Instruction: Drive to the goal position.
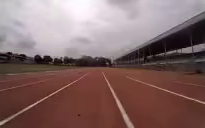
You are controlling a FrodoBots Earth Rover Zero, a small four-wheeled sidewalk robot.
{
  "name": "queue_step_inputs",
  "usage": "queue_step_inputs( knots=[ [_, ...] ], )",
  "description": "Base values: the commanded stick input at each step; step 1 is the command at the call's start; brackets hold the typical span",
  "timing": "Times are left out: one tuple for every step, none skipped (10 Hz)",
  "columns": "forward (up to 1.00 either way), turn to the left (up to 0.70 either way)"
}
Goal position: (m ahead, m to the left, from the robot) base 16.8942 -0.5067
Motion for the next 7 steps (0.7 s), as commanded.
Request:
queue_step_inputs(
  knots=[
    [0.7,0.0],
    [0.7,0.0],
    [0.7,0.0],
    [0.7,0.0],
    [0.7,0.0],
    [0.7,0.0],
    [0.7,0.0]
  ],
)
